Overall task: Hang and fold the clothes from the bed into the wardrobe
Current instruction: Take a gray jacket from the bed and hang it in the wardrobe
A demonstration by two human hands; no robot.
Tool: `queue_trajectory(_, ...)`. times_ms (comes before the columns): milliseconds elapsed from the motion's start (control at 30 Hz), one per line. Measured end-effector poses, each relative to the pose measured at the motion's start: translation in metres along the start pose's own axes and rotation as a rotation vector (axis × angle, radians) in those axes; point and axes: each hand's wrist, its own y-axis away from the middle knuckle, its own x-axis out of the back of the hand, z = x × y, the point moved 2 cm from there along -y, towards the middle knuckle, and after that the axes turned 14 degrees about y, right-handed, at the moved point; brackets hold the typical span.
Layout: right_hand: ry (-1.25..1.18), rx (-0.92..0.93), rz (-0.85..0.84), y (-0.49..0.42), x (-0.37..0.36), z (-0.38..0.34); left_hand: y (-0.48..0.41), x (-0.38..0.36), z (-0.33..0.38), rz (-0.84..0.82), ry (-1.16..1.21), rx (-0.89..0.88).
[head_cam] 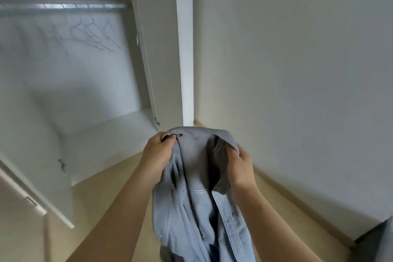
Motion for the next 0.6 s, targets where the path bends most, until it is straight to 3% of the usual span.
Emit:
queue_trajectory(200,-0.046,0.118,-0.106,-0.031,-0.123,-0.046,-0.070,0.105,0.003,0.078,-0.148,-0.098)
queue_trajectory(367,-0.033,0.148,-0.140,-0.048,-0.193,-0.066,-0.105,0.178,-0.003,0.113,-0.438,-0.150)
queue_trajectory(600,-0.090,0.142,-0.180,-0.104,-0.267,-0.083,-0.154,0.244,-0.030,0.415,-0.605,-0.072)
